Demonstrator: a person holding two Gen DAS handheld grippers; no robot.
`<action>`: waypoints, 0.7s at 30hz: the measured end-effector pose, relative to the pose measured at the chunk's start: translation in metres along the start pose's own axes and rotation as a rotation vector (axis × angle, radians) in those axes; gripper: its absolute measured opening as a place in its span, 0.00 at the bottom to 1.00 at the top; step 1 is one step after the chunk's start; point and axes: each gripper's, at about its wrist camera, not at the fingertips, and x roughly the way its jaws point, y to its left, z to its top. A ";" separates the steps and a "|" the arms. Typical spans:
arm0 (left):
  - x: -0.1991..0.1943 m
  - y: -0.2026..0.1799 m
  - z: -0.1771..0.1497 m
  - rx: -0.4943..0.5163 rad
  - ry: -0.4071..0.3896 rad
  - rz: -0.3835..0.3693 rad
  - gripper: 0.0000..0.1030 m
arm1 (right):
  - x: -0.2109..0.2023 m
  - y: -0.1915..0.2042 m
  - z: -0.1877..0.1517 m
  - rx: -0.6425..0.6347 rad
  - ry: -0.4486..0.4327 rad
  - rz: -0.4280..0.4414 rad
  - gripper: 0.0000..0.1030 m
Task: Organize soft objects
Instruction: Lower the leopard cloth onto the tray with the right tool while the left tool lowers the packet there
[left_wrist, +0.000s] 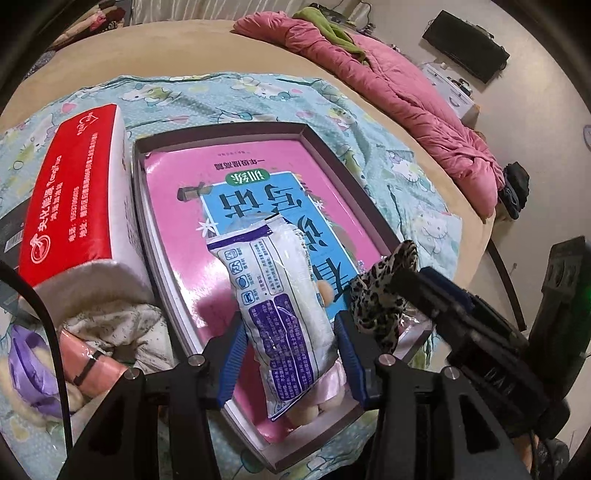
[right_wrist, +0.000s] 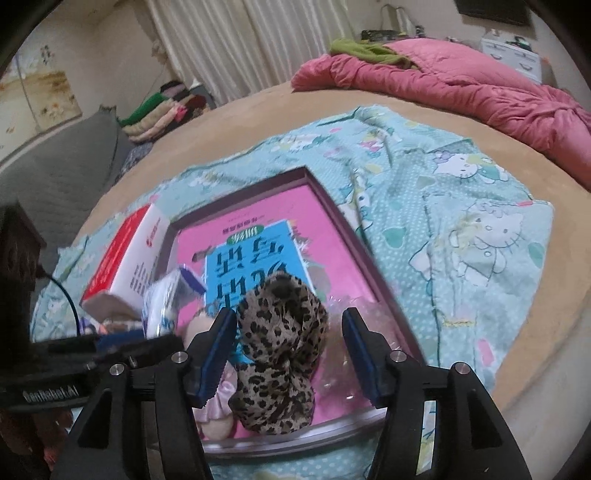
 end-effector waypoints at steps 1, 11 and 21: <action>0.000 -0.001 -0.001 0.001 0.001 0.002 0.47 | -0.001 -0.002 0.001 0.010 -0.004 0.010 0.59; -0.006 0.004 -0.005 0.003 -0.003 0.044 0.52 | -0.001 0.003 0.001 -0.009 -0.003 0.018 0.60; -0.004 0.007 -0.008 0.008 0.010 0.073 0.57 | -0.004 0.009 0.001 -0.032 -0.019 0.026 0.72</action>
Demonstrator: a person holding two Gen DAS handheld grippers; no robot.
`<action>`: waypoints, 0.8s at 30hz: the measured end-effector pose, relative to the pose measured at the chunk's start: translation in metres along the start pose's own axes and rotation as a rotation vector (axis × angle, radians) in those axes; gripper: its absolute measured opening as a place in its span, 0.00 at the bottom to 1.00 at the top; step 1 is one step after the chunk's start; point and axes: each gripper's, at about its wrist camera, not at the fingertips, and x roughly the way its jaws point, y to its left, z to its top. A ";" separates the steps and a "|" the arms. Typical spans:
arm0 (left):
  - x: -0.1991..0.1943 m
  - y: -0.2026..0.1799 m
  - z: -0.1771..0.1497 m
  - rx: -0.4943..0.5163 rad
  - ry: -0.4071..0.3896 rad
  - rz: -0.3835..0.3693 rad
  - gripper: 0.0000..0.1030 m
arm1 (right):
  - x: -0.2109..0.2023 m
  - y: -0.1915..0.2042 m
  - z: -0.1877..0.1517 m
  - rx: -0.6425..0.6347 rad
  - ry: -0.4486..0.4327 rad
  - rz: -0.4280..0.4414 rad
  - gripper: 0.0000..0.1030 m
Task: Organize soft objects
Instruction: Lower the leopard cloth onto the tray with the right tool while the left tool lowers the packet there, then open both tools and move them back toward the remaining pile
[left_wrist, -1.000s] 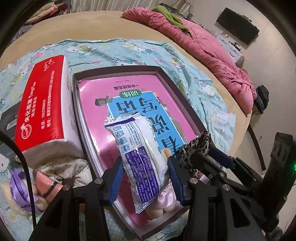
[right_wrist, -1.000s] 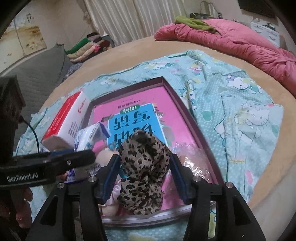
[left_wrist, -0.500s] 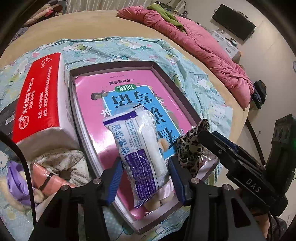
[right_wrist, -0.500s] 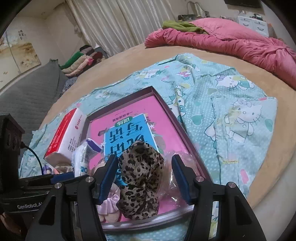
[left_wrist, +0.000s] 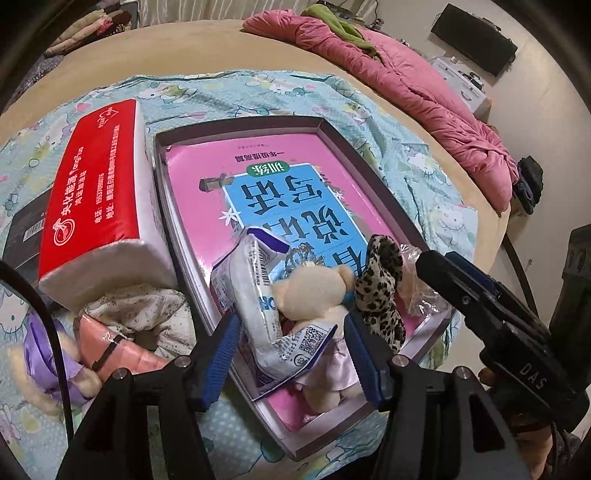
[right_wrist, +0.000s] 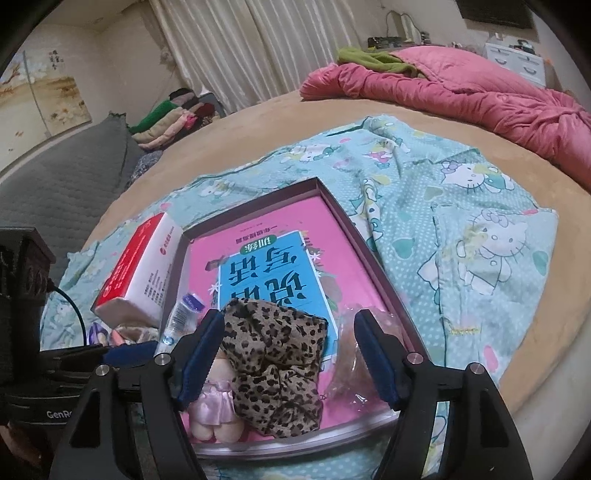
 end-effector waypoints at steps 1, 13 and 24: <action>0.000 0.000 0.000 0.001 0.000 0.001 0.57 | 0.000 0.000 0.000 0.001 -0.002 0.000 0.72; -0.022 -0.008 -0.004 0.041 -0.057 0.048 0.61 | -0.006 -0.001 0.002 0.022 -0.034 -0.018 0.73; -0.039 -0.007 -0.011 0.063 -0.085 0.129 0.64 | -0.019 0.003 0.001 0.028 -0.071 -0.058 0.74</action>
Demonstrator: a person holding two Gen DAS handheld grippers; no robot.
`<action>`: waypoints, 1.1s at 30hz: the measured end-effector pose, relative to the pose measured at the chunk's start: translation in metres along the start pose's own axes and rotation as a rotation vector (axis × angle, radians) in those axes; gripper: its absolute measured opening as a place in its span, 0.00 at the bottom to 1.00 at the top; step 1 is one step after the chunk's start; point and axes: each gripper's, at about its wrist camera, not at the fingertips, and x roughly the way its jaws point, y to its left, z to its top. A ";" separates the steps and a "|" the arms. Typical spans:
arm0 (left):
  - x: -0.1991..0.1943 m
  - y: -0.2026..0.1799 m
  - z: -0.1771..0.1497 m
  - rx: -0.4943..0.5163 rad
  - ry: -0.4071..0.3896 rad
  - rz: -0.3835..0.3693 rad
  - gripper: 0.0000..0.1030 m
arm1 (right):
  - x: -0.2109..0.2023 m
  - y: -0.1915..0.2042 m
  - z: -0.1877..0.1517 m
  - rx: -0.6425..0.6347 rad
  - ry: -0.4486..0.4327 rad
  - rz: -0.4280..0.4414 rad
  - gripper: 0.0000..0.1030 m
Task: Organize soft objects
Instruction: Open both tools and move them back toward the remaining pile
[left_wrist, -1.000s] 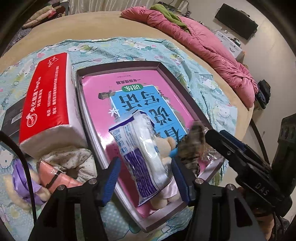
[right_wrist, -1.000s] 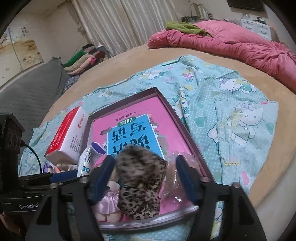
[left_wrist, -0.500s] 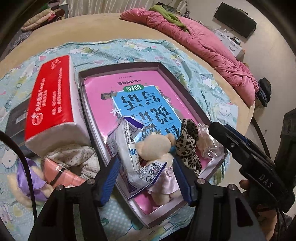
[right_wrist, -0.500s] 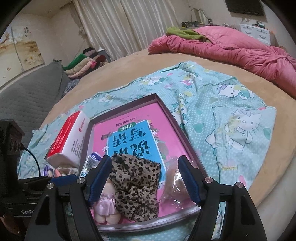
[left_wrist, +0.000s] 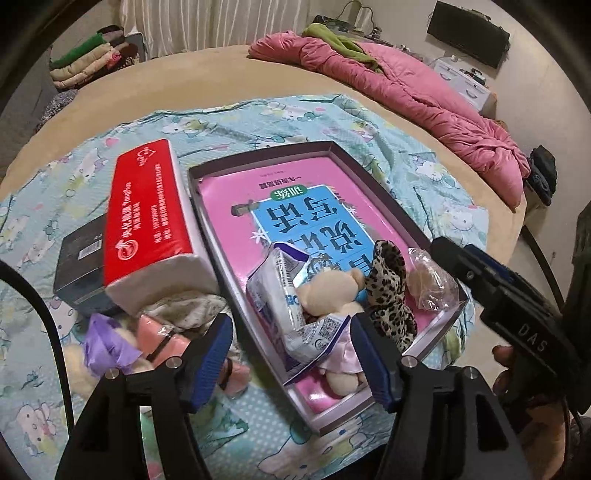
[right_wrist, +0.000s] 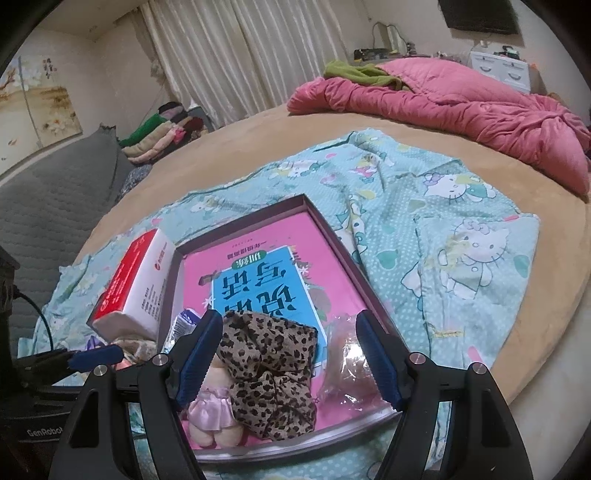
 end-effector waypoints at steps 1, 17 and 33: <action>-0.002 0.001 -0.001 -0.001 -0.004 0.004 0.64 | -0.003 0.000 0.001 0.003 -0.008 0.000 0.74; -0.027 0.015 -0.013 -0.021 -0.036 0.021 0.71 | -0.028 0.027 0.001 -0.047 -0.062 -0.029 0.74; -0.075 0.068 -0.021 -0.132 -0.099 0.061 0.74 | -0.052 0.066 0.001 -0.099 -0.081 0.007 0.74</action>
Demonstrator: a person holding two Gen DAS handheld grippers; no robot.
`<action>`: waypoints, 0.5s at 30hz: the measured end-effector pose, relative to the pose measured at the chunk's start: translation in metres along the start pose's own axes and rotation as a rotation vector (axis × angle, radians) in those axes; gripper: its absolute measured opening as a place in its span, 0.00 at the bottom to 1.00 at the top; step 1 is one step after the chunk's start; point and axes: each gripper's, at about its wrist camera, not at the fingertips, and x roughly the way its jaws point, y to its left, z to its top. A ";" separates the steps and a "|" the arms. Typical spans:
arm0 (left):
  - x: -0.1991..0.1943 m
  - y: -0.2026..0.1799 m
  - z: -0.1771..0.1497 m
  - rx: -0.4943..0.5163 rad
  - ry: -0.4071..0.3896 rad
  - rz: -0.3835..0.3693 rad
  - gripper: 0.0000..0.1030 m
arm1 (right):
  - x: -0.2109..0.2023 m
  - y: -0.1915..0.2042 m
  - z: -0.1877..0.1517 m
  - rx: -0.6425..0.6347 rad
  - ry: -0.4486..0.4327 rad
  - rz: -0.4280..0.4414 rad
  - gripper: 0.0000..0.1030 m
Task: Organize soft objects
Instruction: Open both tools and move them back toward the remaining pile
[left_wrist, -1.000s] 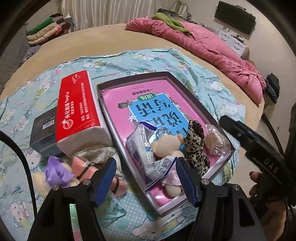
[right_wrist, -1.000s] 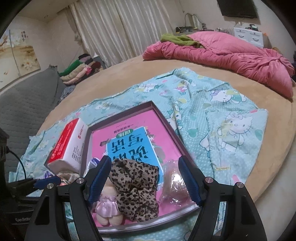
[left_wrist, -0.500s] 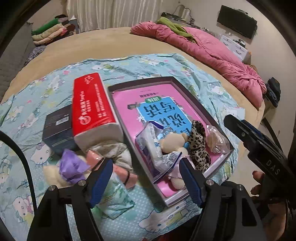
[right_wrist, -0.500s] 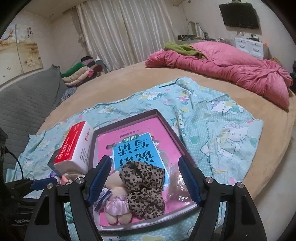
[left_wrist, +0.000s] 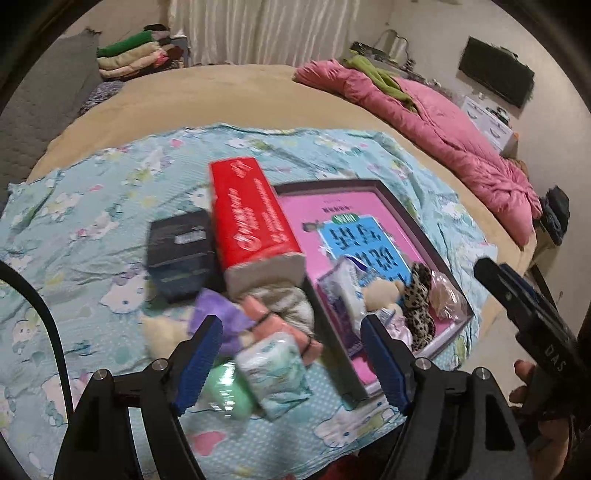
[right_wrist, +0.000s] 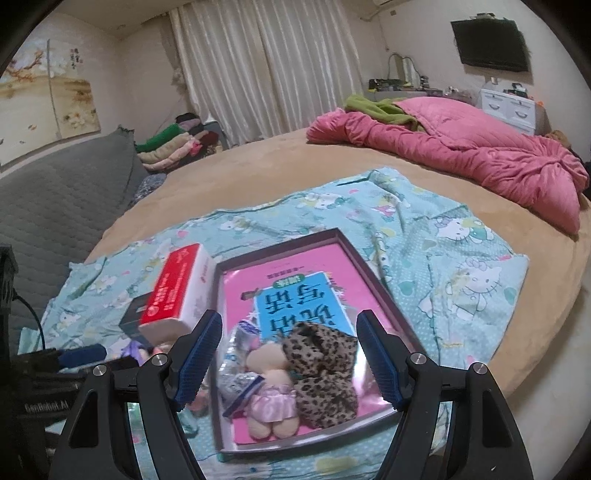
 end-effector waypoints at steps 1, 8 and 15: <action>-0.003 0.003 0.001 -0.006 -0.007 0.010 0.74 | -0.001 0.004 0.001 -0.005 0.000 0.004 0.74; -0.026 0.025 0.007 -0.048 -0.043 0.026 0.74 | -0.010 0.024 0.004 -0.044 -0.007 0.027 0.74; -0.046 0.051 0.008 -0.096 -0.072 0.051 0.74 | -0.018 0.044 0.006 -0.080 -0.014 0.063 0.74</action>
